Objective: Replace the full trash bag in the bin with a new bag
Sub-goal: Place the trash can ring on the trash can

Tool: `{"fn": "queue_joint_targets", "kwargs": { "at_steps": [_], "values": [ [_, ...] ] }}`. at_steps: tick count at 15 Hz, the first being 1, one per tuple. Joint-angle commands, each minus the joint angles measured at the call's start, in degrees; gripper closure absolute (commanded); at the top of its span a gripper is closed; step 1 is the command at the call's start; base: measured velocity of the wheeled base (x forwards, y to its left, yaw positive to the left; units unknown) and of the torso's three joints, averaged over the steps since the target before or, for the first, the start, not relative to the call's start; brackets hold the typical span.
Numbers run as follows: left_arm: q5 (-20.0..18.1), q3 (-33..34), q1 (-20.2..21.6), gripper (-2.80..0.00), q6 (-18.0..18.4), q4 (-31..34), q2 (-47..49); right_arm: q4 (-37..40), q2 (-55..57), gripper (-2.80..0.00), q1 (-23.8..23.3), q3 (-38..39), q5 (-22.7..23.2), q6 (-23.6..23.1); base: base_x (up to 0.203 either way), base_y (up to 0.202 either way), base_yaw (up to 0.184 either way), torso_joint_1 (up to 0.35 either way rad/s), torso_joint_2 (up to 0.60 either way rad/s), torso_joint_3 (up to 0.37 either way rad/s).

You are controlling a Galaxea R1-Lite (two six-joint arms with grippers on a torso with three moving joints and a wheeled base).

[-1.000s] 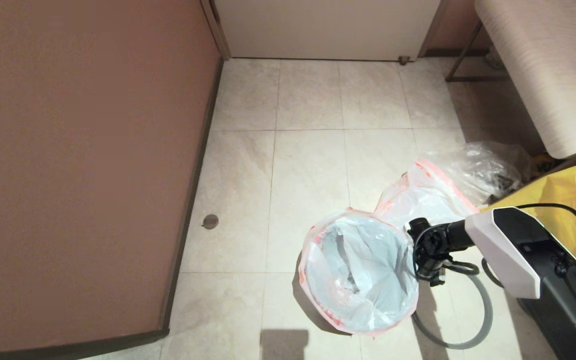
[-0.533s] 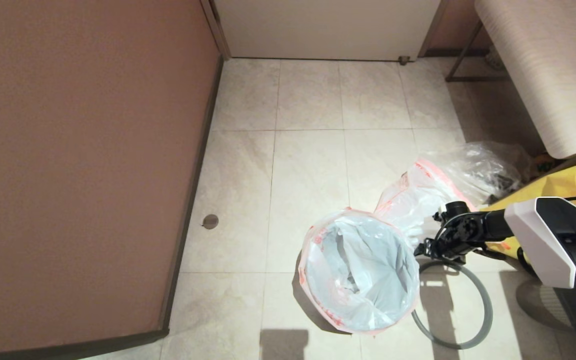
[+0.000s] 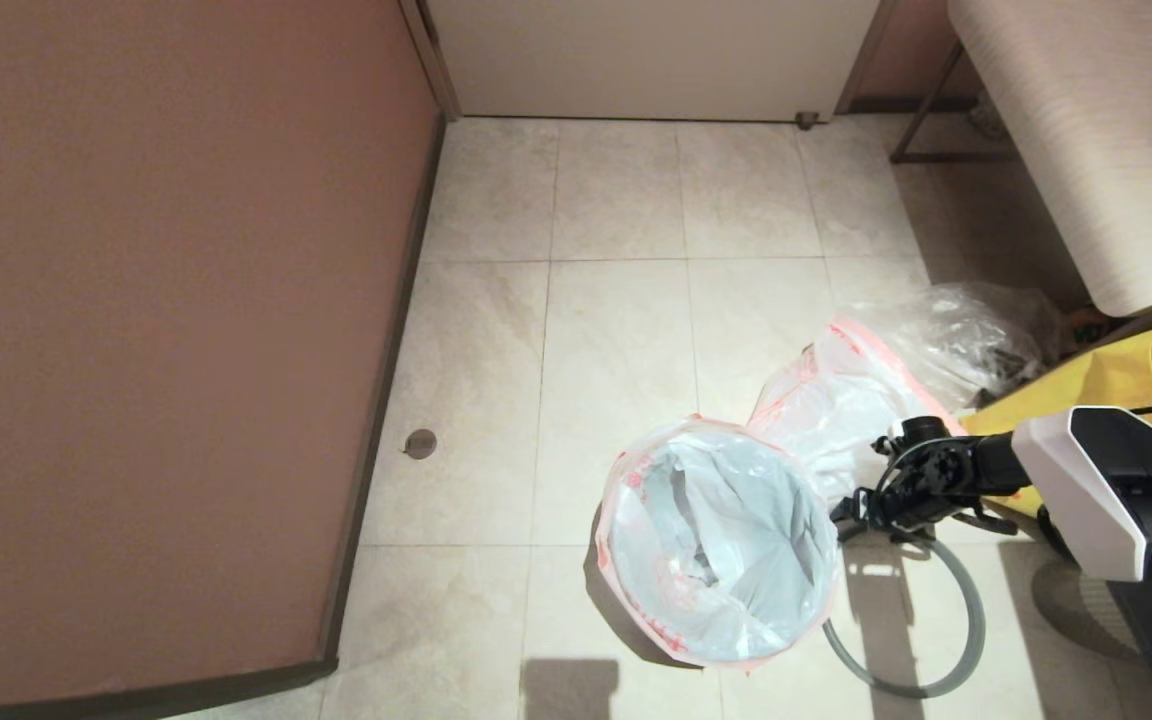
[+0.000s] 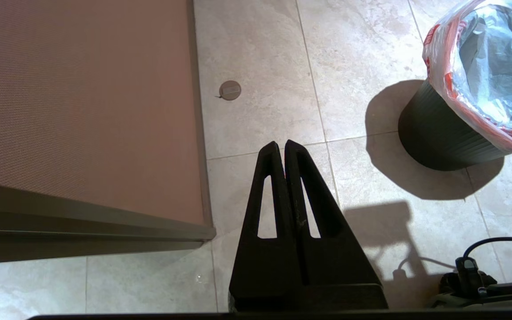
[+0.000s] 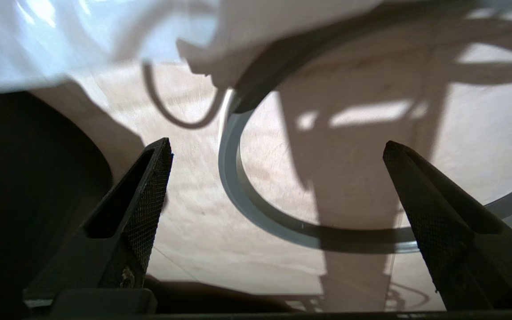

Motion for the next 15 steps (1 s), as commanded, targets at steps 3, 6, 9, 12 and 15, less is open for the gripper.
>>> {"fn": "queue_joint_targets", "kwargs": {
  "at_steps": [3, 6, 9, 12, 15],
  "values": [
    [0.0, 0.0, 0.0, 0.00, 0.0, 0.0, 0.1, 0.5, 3.8, -2.80, -0.2, 2.2, -0.6, -5.6, 0.000, 0.000, 0.000, 0.000, 0.00, 0.000],
    [0.0, 0.0, 0.0, 0.00, 0.0, 0.0, 0.1, 0.4, 4.2, -2.80, 0.4, 3.9, 2.0, -8.0, 0.000, 0.000, 0.000, 0.000, 0.00, 0.000],
    [0.0, 0.0, 0.0, 0.00, 0.0, 0.0, 0.1, 0.2, 5.1, -2.80, 1.2, 4.6, 1.6, -10.4, 0.000, 0.000, 0.000, 0.000, 0.00, 0.000],
    [0.0, 0.0, 0.0, 0.00, 0.0, 0.0, 0.1, 0.0, 5.4, -2.80, 2.9, 6.4, -1.5, -13.6, 0.000, 0.000, 0.000, 0.000, 0.00, 0.000],
    [0.0, 0.0, 0.0, 0.00, 0.0, 0.0, 0.1, -0.1, 6.5, 0.00, 3.3, 6.5, -3.5, -17.1, 0.000, 0.000, 0.000, 0.000, 0.00, 0.000]
  ]
}}
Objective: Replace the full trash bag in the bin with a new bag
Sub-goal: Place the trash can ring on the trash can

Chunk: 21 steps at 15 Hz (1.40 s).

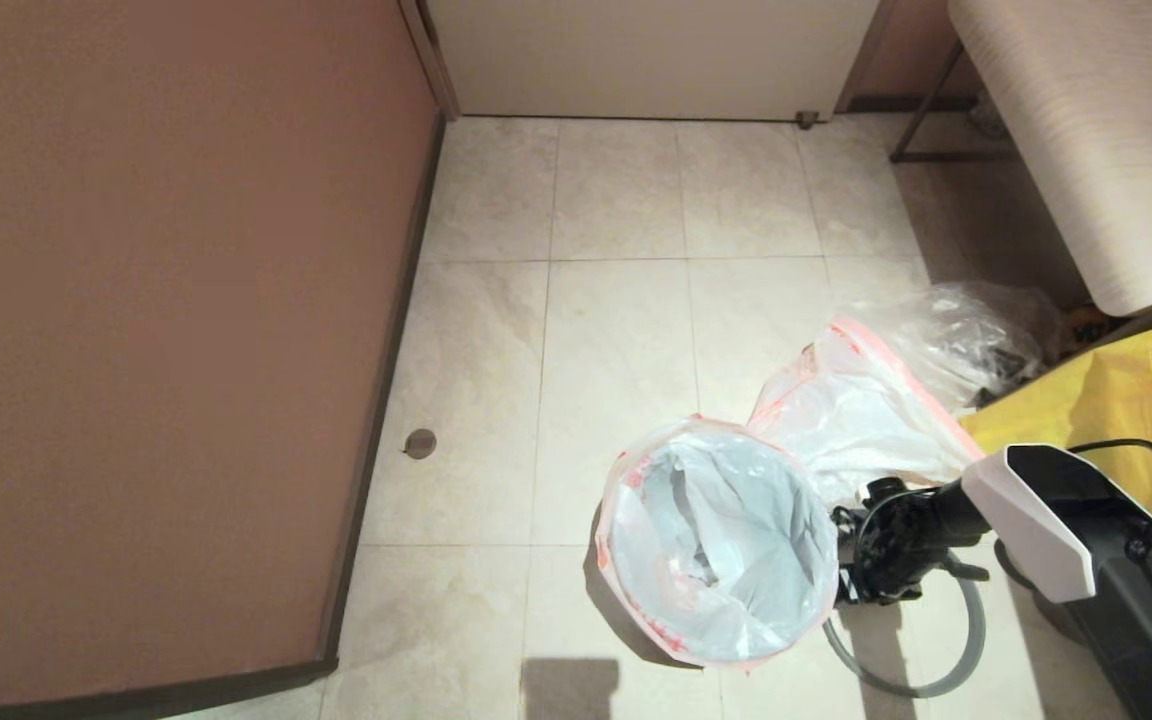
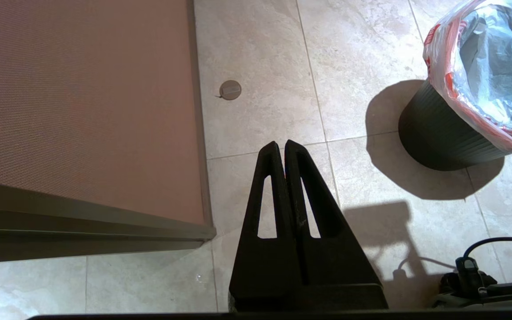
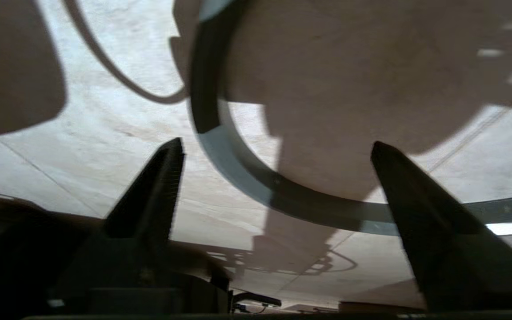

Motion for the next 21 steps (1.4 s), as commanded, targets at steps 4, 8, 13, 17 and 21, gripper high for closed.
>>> {"fn": "queue_joint_targets", "kwargs": {
  "at_steps": [4, 8, 13, 17, 21],
  "values": [
    [0.0, 0.0, 0.0, 0.00, 0.0, 0.0, 0.1, 0.0, 3.2, 0.00, 2.4, 1.6, -6.9, -6.4, 0.000, 0.000, 0.000, 0.000, 0.00, 0.000],
    [0.0, 0.0, 0.0, 0.00, 0.0, 0.0, 0.1, -6.6, 2.8, 0.00, 7.1, 1.4, -8.8, -10.0, 0.000, 0.000, 0.000, 0.000, 0.00, 0.000],
    [0.0, 0.0, 0.0, 0.00, 0.0, 0.0, 0.1, -7.6, -1.3, 0.00, 9.3, 0.4, -7.6, -5.5, 0.000, 0.000, 0.000, 0.000, 0.00, 0.000],
    [0.0, 0.0, 0.0, 0.00, 0.0, 0.0, 0.1, -10.6, -1.4, -2.80, 4.2, -1.6, -5.6, -1.8, 0.000, 0.000, 0.000, 0.000, 0.00, 0.000],
    [0.0, 0.0, 0.0, 0.00, 0.0, 0.0, 0.1, -14.7, -1.2, -2.80, 4.2, -7.3, 0.5, 14.1, 0.000, 0.000, 0.000, 0.000, 0.00, 0.000]
  ]
}}
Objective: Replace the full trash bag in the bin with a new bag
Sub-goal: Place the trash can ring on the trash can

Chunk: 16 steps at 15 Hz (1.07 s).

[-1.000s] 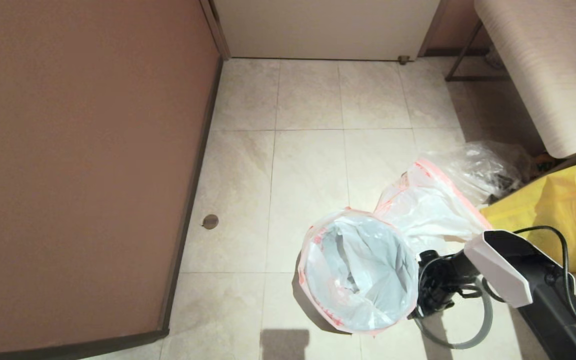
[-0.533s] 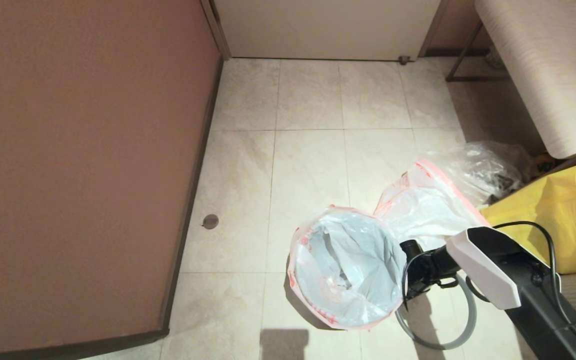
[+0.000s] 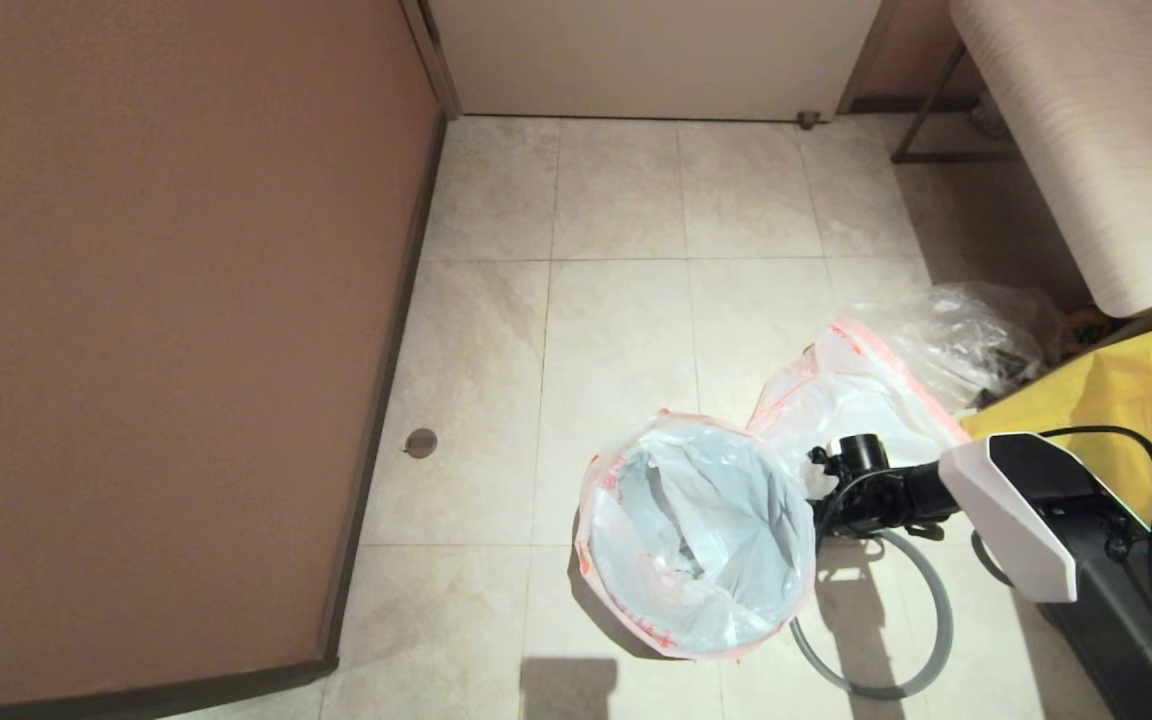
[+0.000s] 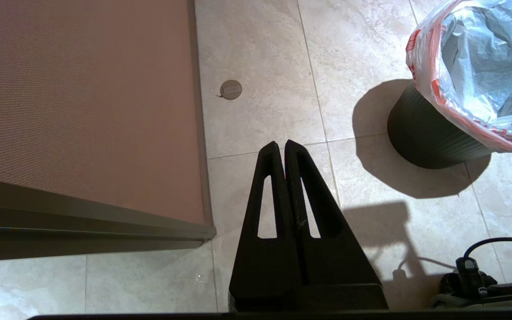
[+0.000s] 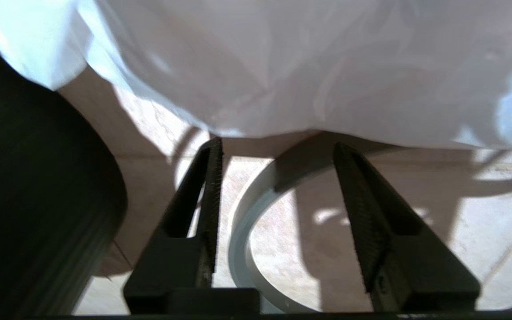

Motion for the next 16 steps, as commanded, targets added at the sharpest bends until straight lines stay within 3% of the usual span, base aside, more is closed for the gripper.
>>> {"fn": "queue_joint_targets", "kwargs": {
  "at_steps": [1, 5, 9, 12, 16],
  "values": [
    [0.0, 0.0, 0.0, 0.00, 0.0, 0.0, 0.1, -0.6, 1.3, -2.80, 0.4, -0.8, 0.5, 1.4, 0.000, 0.000, 0.000, 0.000, 0.00, 0.000],
    [0.0, 0.0, 0.0, 0.00, 0.0, 0.0, 0.1, -0.9, 3.5, -2.80, 1.0, -1.0, -0.5, -4.5, 0.000, 0.000, 0.000, 0.000, 0.00, 0.000],
    [0.0, 0.0, 0.0, 0.00, 0.0, 0.0, 0.1, -2.0, -1.8, -2.80, 0.1, 1.0, 0.2, 3.9, 0.000, 0.000, 0.000, 0.000, 0.00, 0.000],
    [0.0, 0.0, 0.0, 0.00, 0.0, 0.0, 0.1, 6.4, -2.7, -2.80, 0.1, 1.6, -0.6, 0.7, 0.000, 0.000, 0.000, 0.000, 0.00, 0.000],
    [0.0, 0.0, 0.0, 0.00, 0.1, 0.0, 0.1, 8.2, -2.8, -2.80, 0.1, 2.0, -1.1, -0.3, 0.000, 0.000, 0.000, 0.000, 0.00, 0.000]
  ]
}}
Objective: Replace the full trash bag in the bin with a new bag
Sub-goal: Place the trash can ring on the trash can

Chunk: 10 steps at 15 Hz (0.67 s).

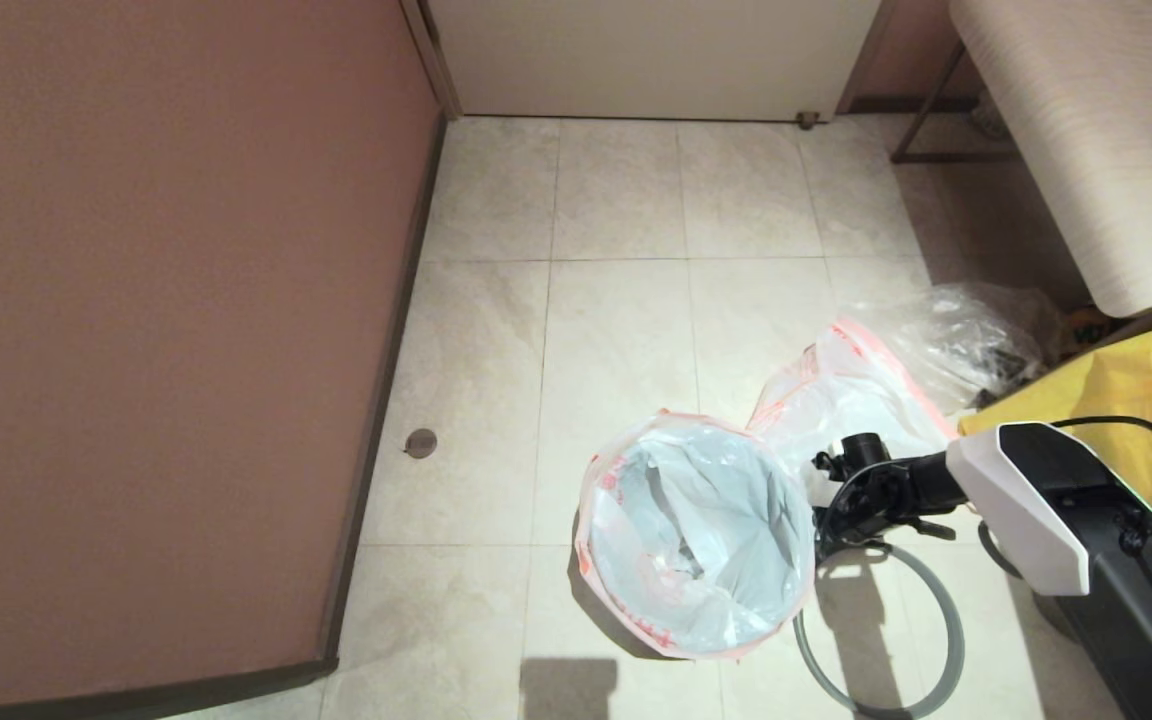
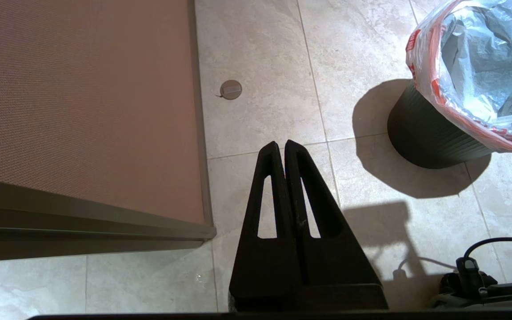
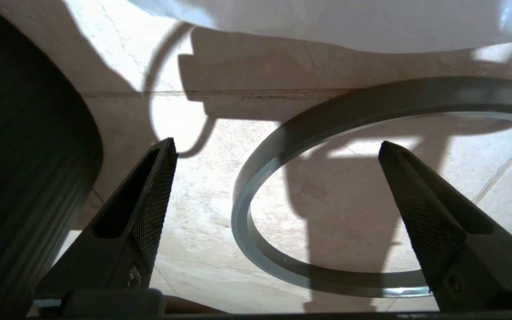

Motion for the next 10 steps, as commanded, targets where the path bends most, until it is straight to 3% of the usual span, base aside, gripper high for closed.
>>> {"fn": "queue_joint_targets", "kwargs": {
  "at_steps": [1, 6, 8, 10],
  "values": [
    [0.0, 0.0, 0.0, 0.00, 0.0, 0.0, 0.1, 0.1, 0.2, -2.80, -0.2, 0.1, -0.9, -0.2, 0.000, 0.000, 0.000, 0.000, 0.00, 0.000],
    [0.0, 0.0, 0.0, 0.00, 0.0, 0.0, 0.1, 3.6, 0.3, -2.80, 0.4, 0.6, -1.6, -1.8, 0.000, 0.000, 0.000, 0.000, 0.00, 0.000],
    [0.0, 0.0, 0.0, 0.00, 0.0, 0.0, 0.1, 7.5, 2.7, -2.80, -0.2, -0.2, -2.1, -6.1, 0.000, 0.000, 0.000, 0.000, 0.00, 0.000],
    [0.0, 0.0, 0.0, 0.00, 0.0, 0.0, 0.1, 8.4, 4.6, -2.80, -0.3, -0.8, -2.9, -6.9, 0.000, 0.000, 0.000, 0.000, 0.00, 0.000]
  ]
}}
